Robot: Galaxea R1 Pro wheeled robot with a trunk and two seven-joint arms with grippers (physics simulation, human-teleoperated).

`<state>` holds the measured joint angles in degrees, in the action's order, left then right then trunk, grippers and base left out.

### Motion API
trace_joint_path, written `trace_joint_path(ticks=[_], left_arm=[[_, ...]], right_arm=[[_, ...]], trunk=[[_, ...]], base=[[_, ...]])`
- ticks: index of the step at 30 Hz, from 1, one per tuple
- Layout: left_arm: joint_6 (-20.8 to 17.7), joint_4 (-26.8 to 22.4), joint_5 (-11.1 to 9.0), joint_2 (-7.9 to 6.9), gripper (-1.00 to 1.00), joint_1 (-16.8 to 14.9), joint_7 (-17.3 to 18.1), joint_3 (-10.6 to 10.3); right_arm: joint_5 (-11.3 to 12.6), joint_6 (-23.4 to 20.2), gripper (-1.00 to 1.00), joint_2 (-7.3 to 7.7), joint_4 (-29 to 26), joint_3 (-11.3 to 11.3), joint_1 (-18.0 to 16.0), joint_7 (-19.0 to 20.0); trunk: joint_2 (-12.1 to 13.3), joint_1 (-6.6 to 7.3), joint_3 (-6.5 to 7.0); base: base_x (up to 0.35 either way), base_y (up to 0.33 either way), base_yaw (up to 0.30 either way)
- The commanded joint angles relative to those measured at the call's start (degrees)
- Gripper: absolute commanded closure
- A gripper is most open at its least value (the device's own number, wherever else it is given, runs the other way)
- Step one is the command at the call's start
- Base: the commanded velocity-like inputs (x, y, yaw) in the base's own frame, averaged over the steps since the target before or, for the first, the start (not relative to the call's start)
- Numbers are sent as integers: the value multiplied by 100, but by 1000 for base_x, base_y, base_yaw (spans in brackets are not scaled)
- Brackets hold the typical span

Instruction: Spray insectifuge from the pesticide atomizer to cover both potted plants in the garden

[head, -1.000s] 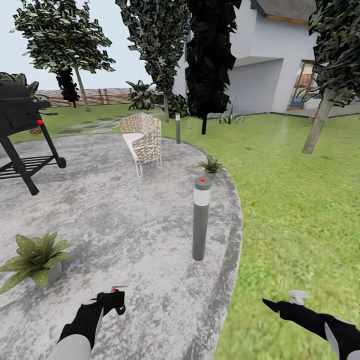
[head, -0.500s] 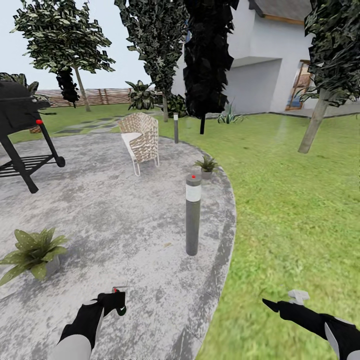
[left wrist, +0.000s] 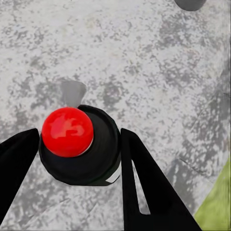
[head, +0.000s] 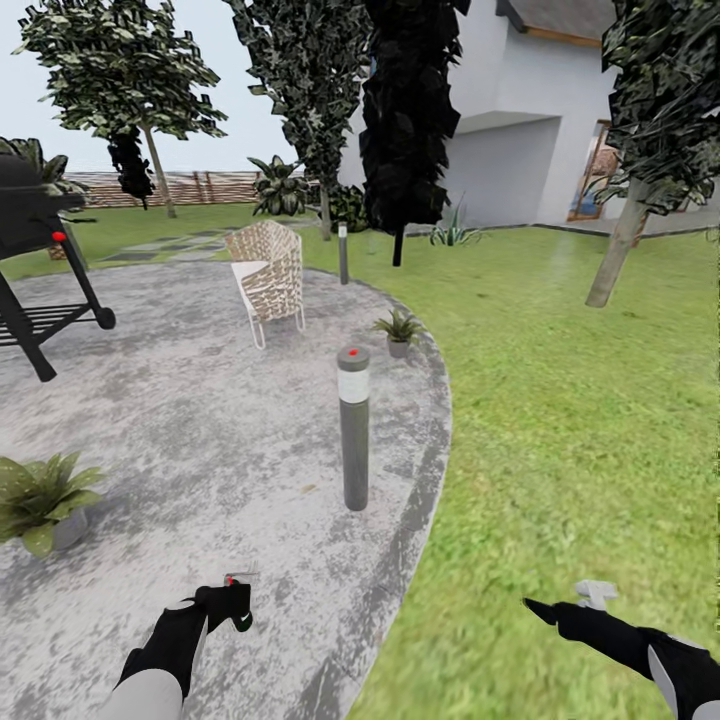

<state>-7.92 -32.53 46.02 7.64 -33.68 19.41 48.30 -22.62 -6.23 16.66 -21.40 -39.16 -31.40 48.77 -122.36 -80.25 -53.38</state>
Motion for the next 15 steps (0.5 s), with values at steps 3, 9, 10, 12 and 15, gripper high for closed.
trace_joint_path(ticks=[3, 9, 10, 12, 15], left_arm=[[-25, -23, 30, 10, 100, -7, 54, 48], [-26, -19, 30, 10, 100, -7, 54, 48], [-26, -18, 30, 10, 100, -7, 54, 48], [-26, -17, 30, 10, 100, -7, 54, 48], [-26, -17, 30, 10, 100, -7, 54, 48]], right_arm=[[-15, -55, -100, -2, -7, -48, -6, 37], [-15, -54, -100, 4, -12, -55, -6, 36], [-15, -53, -100, 4, -13, -54, -6, 36], [-15, -53, -100, 4, -11, -55, -6, 36], [-15, -47, -100, 4, -13, -54, -6, 36]], trunk=[[-3, 0, -6], [-3, 0, -6], [-3, 0, -6], [-3, 0, -6], [-3, 0, -6]], base=[[81, -322, 0], [84, -322, 0], [84, -322, 0], [84, -322, 0], [84, -322, 0]])
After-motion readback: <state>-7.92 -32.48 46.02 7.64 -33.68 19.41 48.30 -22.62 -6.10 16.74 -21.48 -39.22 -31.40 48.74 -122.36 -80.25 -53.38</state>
